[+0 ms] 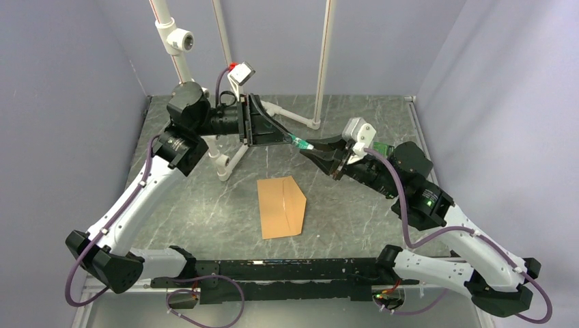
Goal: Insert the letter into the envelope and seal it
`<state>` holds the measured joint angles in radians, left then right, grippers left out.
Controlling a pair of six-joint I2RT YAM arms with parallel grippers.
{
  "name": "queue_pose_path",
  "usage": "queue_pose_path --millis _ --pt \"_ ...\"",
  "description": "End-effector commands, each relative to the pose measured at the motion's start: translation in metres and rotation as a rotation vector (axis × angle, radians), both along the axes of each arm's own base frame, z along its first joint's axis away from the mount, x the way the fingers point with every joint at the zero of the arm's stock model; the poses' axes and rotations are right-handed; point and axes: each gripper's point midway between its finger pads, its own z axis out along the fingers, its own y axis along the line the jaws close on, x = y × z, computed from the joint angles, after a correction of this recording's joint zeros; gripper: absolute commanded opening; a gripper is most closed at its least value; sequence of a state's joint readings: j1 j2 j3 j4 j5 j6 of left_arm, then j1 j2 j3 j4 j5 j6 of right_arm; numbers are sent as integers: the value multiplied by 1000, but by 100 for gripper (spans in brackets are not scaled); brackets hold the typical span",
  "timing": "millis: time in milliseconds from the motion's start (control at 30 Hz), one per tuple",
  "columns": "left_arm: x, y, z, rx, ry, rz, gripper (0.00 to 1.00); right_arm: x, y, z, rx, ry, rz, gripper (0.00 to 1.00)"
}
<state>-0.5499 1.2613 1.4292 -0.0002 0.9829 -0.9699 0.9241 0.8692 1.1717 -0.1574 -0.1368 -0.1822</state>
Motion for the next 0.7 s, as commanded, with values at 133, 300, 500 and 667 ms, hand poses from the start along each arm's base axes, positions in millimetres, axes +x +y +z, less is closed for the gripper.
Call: queue_pose_path --millis 133,300,500,667 --pt "-31 11 21 -36 -31 -169 49 -10 -5 21 26 -46 31 0" --pt "-34 13 17 -11 -33 -171 39 -11 -5 22 33 -50 36 0" --pt "-32 12 12 0 -25 -171 16 -11 -5 24 40 -55 41 0" --pt "-27 10 10 5 -26 -144 2 -10 -5 26 63 -58 35 0"
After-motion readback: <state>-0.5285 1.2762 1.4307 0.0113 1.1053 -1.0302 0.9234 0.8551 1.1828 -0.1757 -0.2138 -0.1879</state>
